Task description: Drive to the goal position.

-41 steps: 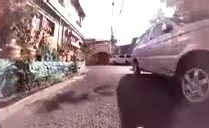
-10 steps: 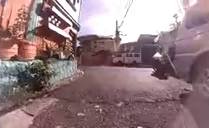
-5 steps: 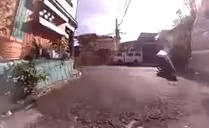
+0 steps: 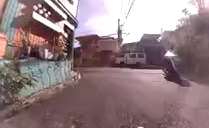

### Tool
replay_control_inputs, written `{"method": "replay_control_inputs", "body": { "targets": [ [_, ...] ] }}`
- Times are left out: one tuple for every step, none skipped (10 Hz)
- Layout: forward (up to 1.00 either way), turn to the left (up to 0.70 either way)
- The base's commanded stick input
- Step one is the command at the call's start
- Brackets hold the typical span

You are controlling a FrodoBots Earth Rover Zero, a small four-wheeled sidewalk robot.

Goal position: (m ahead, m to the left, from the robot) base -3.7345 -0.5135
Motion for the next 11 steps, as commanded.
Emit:
{"method": "replay_control_inputs", "body": {
  "targets": [
    [1.0, 0.0],
    [1.0, 0.0],
    [1.0, 0.0],
    [1.0, 0.14],
    [1.0, 0.14],
    [1.0, 0.0],
    [1.0, 0.0],
    [1.0, 0.0],
    [1.0, 0.0],
    [1.0, 0.0],
    [1.0, 0.0]
  ]
}}
